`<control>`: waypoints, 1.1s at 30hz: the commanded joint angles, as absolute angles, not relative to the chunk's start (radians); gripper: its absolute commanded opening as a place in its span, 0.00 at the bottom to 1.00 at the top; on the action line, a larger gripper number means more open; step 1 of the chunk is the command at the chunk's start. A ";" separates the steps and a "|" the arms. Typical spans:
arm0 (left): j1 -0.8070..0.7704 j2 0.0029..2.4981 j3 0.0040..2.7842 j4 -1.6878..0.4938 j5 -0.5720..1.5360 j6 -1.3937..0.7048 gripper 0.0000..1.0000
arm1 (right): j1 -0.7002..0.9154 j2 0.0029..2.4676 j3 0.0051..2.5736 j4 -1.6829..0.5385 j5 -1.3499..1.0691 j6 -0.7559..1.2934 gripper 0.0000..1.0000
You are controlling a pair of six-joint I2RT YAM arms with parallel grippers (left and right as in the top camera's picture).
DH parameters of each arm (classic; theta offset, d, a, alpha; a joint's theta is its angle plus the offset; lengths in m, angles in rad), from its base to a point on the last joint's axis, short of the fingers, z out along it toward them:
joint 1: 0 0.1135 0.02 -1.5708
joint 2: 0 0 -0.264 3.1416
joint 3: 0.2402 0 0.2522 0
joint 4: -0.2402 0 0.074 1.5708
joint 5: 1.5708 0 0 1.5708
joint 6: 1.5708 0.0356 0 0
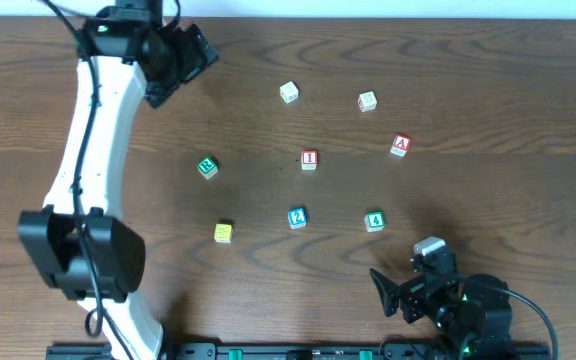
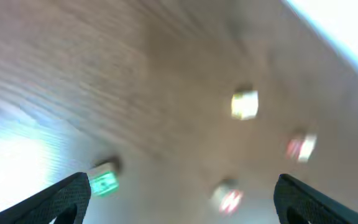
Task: Spell out Ai2
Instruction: 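Move the left gripper to the blue '2' block and grasp it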
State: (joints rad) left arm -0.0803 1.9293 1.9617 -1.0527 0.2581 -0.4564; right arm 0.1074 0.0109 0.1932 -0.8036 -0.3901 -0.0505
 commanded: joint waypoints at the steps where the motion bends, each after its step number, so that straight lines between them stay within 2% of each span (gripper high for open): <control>1: -0.086 1.901 1.975 -1.116 0.322 0.017 0.95 | 0.099 0.006 0.189 -0.805 -0.400 -0.038 0.99; 5: -0.086 1.900 1.966 -1.202 0.321 0.201 0.96 | 0.099 0.006 0.189 -0.805 -0.400 -0.038 0.99; 9: -0.090 1.907 1.958 -1.200 0.322 0.289 0.96 | 0.099 0.006 0.189 -0.805 -0.400 -0.038 0.99; 17: -0.171 1.909 1.902 -1.172 0.226 0.300 0.96 | 0.099 0.006 0.189 -0.805 -0.399 -0.038 0.99; 24: -0.237 1.909 1.766 -1.124 0.236 0.237 0.96 | 0.099 0.006 0.189 -0.798 -0.350 -0.065 0.99; 28: -0.287 1.909 1.684 -1.107 0.260 0.192 0.96 | 0.099 0.006 0.189 -0.628 -0.329 -0.075 0.99; 33: -0.369 1.909 1.612 -1.096 0.315 0.107 0.95 | 0.098 0.006 0.189 -0.252 -0.302 0.056 0.99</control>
State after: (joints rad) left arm -0.3431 1.9167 1.6314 -1.0969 0.2668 0.1570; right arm 0.1066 0.0109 0.1860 -0.2878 -0.3206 -0.0166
